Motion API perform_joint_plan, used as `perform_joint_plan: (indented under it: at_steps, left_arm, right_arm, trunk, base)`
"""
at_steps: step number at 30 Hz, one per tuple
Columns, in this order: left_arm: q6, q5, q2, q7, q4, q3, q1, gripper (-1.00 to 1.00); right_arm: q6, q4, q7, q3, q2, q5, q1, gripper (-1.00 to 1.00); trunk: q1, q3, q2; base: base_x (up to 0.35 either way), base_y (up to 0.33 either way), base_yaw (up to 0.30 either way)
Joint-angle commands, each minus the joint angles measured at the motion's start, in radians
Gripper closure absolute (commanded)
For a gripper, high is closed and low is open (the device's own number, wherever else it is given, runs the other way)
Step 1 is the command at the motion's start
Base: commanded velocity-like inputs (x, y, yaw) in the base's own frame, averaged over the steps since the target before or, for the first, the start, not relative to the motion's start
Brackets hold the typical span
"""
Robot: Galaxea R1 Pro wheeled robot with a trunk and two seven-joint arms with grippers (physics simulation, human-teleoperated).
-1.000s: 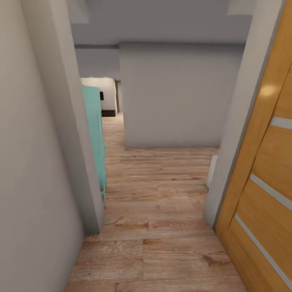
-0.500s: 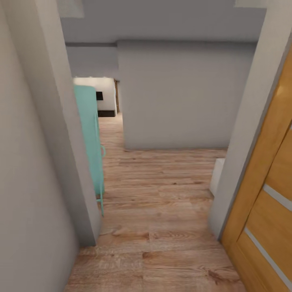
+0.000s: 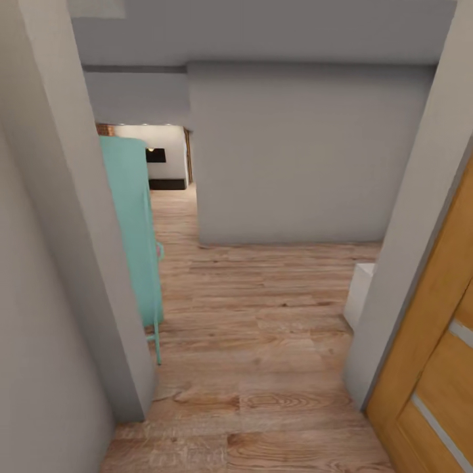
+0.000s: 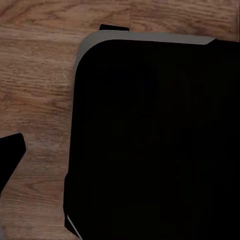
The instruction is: Move the two storage containers from the living room to the garage. In the garage, place one container on the floor and stack the other container on top of it (either order is fine).
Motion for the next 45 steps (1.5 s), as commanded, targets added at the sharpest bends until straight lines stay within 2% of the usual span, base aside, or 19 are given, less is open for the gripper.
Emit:
perform_joint_plan:
  at_steps: [1, 45]
  left_arm:
    - [-0.002, 0.008, 0.0, 0.0, 0.0, -0.001, 0.0, -1.0]
    - [-0.004, 0.01, 0.001, 0.001, 0.0, -0.001, 0.0, -1.0]
  right_arm:
    - [-0.006, 0.003, 0.0, 0.008, 0.001, -0.01, -0.001, -1.0]
    - [0.0, 0.001, 0.001, 0.007, 0.0, -0.014, -0.001, -1.0]
  trunk:
    - [0.001, -0.001, 0.0]
    - [0.001, -0.001, 0.0]
  base:
    - [0.315, -0.071, 0.0]
    - [0.315, -0.071, 0.0]
